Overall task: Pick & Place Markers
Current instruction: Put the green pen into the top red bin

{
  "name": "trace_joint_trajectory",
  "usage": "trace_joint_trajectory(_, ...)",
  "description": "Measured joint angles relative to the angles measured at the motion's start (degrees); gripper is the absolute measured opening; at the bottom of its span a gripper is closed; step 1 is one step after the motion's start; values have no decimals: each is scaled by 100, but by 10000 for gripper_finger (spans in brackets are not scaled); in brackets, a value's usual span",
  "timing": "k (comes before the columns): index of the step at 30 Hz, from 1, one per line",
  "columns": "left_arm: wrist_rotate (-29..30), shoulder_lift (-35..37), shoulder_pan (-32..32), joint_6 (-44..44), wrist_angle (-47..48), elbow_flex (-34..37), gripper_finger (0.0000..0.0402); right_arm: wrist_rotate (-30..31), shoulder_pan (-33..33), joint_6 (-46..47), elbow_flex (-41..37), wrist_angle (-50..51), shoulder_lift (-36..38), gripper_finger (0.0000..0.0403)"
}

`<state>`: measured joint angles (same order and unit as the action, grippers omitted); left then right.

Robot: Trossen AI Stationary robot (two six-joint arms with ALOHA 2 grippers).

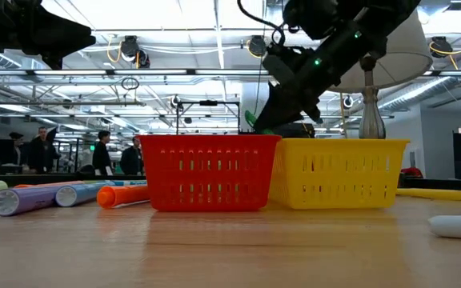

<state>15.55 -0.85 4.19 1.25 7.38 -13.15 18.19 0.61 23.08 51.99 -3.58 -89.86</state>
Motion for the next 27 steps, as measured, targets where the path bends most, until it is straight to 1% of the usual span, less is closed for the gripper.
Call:
trace_joint_trajectory(6,0,-2,1,-1,4,0,134,2,47,58,-2,209,0,30)
trace_joint_trajectory(19,0,-1,0,0,4,0,134,-6,132,36,-9,236,0,46)
trace_joint_trajectory(27,0,-1,2,-1,4,0,134,2,130,23,-9,234,0,80)
